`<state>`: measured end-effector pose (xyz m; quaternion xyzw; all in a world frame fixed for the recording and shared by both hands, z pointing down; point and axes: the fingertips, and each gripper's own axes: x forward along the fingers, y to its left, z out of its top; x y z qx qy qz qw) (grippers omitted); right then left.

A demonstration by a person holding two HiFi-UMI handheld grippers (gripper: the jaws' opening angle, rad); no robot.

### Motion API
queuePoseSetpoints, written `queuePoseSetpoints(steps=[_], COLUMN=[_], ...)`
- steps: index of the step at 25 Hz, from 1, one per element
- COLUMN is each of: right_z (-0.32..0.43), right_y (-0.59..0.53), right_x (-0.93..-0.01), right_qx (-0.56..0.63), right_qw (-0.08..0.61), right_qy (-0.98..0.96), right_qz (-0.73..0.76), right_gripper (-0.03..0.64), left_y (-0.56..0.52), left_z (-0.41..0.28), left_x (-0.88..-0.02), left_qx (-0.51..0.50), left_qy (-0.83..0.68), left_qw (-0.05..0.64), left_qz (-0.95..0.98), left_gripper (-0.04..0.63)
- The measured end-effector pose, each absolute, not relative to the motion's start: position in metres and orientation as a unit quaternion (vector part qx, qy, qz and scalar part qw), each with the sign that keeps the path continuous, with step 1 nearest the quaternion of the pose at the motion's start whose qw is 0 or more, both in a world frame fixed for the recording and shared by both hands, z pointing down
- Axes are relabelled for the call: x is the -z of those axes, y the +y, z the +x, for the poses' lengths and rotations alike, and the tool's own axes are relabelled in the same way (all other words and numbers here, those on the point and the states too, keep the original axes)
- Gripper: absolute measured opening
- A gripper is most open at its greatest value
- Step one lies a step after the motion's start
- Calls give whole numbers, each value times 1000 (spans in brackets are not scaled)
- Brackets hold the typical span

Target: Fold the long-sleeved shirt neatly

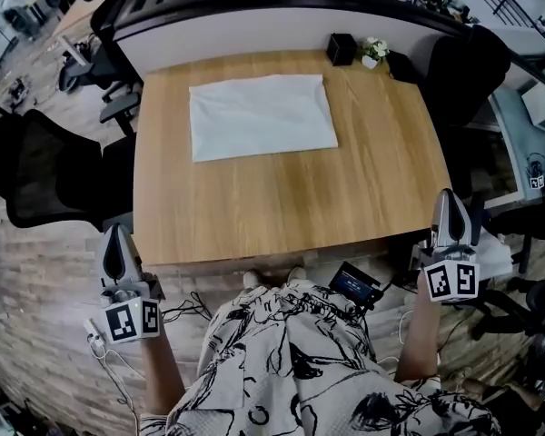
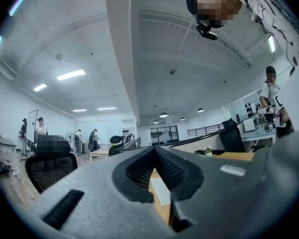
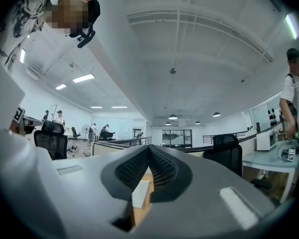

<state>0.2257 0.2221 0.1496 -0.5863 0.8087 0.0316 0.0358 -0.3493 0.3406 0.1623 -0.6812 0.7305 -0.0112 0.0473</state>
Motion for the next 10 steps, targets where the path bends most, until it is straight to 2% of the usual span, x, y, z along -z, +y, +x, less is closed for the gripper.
queuePoseSetpoints(steps=[10], right_z=[216], right_y=[212], right_x=[-150], right_qx=[-30], right_qw=[32], right_qy=[817], right_qz=[-575], right_gripper=[6], left_y=[337], left_z=[-344], left_x=[-151], left_qx=[11], left_qy=[725], left_qw=[62], left_qz=[-686], left_gripper=[3])
